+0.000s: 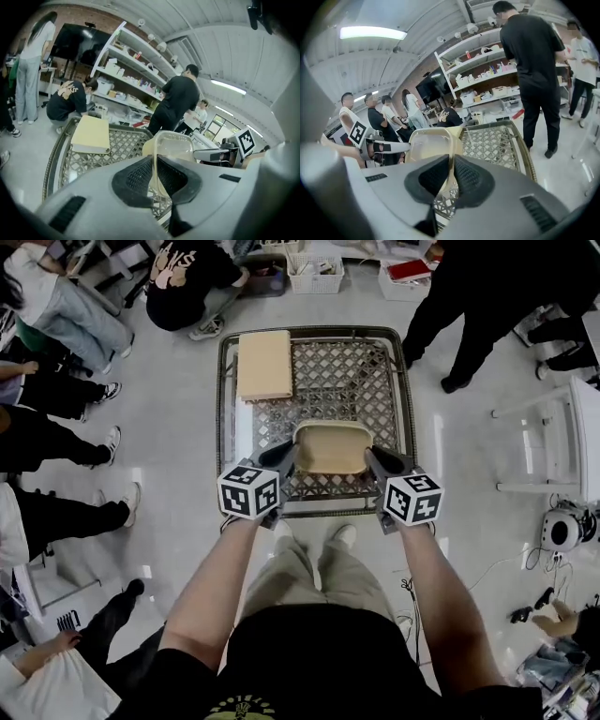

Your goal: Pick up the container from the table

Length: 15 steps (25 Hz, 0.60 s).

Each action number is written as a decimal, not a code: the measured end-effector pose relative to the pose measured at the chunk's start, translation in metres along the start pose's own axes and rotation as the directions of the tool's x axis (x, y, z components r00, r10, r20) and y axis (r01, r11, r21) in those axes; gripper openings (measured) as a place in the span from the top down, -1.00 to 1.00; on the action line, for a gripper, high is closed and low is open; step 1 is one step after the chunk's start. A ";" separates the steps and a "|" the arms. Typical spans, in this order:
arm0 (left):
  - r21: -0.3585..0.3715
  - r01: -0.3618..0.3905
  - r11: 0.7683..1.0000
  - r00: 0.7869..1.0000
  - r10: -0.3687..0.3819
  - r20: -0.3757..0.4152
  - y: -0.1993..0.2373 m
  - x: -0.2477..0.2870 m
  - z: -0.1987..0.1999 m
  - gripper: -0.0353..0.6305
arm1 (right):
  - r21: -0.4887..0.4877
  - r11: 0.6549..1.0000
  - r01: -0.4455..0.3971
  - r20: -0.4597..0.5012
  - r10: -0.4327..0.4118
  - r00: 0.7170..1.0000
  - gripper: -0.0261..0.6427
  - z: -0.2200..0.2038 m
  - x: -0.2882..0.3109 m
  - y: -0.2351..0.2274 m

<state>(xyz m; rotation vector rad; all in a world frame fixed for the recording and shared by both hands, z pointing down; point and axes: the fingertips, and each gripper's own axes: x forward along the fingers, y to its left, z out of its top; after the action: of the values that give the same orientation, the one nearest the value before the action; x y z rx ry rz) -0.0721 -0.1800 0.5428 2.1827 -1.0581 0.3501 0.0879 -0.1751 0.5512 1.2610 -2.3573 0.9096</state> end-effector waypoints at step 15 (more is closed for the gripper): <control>0.084 -0.012 0.996 0.989 -0.001 0.150 -0.039 -0.046 0.070 0.79 | -0.104 0.994 -0.020 0.136 0.035 0.990 0.82 0.081 -0.046 0.036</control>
<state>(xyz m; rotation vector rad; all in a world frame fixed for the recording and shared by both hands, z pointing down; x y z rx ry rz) -0.0747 -0.1829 0.4502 2.3121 -1.1493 0.2401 0.0858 -0.1849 0.4519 1.2914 -2.4980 0.7211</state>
